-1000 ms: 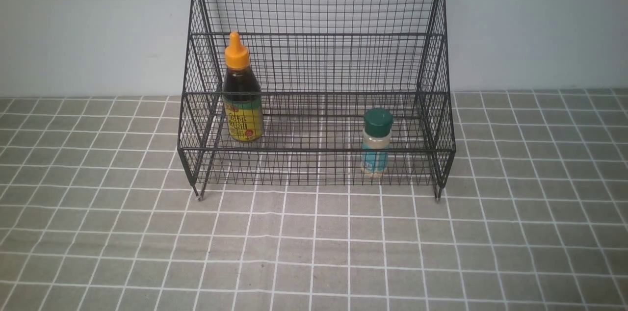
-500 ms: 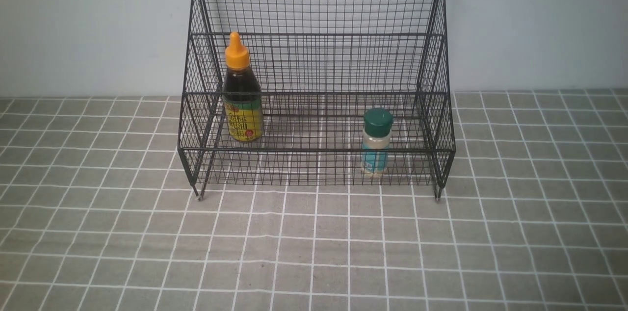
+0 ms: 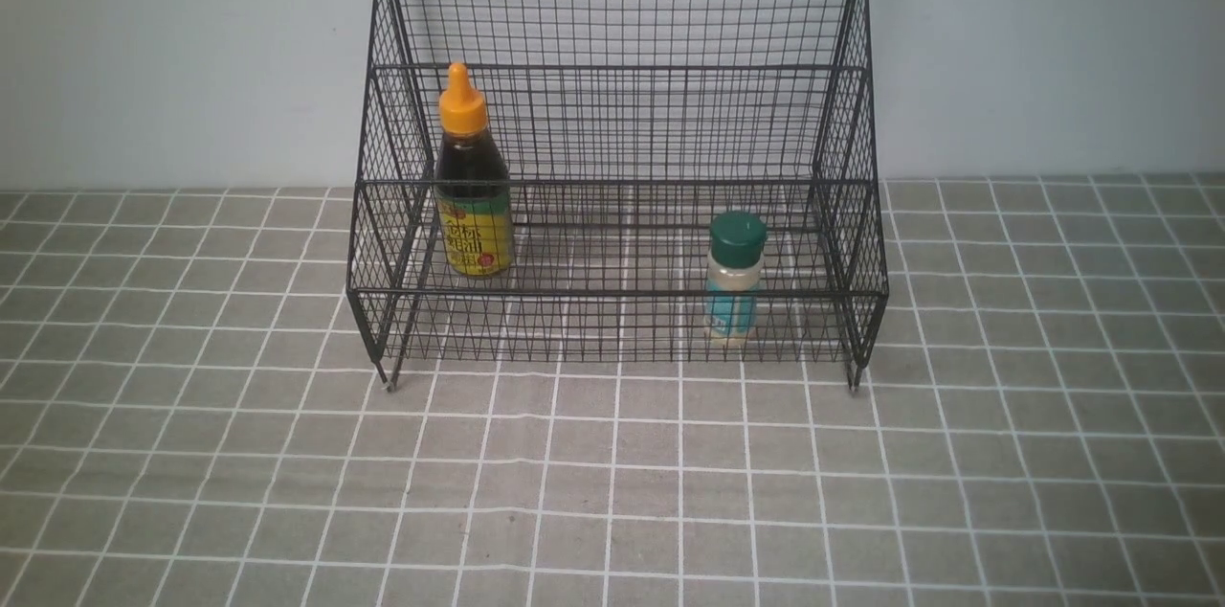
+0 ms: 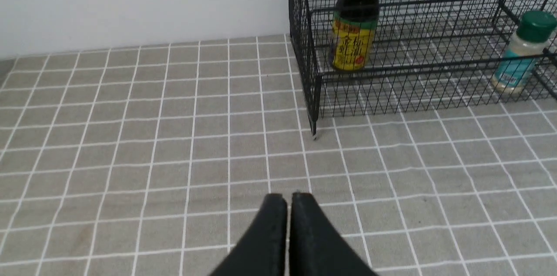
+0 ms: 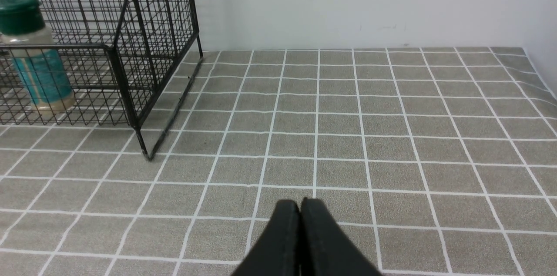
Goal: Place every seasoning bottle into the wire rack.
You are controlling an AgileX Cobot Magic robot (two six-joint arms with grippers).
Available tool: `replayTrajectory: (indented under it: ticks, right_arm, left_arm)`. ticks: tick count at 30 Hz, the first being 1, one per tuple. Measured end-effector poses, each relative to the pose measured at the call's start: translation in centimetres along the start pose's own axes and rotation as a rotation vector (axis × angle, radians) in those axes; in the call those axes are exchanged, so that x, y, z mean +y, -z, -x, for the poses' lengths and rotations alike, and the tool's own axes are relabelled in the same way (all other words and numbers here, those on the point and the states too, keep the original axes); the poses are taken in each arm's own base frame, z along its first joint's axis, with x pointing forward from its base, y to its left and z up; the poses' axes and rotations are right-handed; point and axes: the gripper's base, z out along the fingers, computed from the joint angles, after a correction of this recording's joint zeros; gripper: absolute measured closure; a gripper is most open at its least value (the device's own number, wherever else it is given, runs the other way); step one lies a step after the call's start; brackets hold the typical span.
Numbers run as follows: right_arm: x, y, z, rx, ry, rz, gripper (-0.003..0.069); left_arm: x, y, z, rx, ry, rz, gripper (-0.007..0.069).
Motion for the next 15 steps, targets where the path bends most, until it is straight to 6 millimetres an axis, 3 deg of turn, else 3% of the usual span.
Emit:
replayTrajectory:
  ticks: [4,10,15]
  right_arm:
    - [0.0,0.0,0.0,0.000,0.000,0.000,0.0673]
    - [0.0,0.0,0.0,0.000,0.000,0.000,0.0673]
    - [0.0,0.0,0.0,0.000,0.000,0.000,0.0673]
  left_arm:
    - [0.1,0.4,-0.9,-0.010,0.003,0.001,0.0631]
    - [-0.2,0.0,-0.3,-0.137,0.004,-0.023,0.0631]
    - [-0.8,-2.9,-2.3,-0.247,0.001,0.003,0.0631]
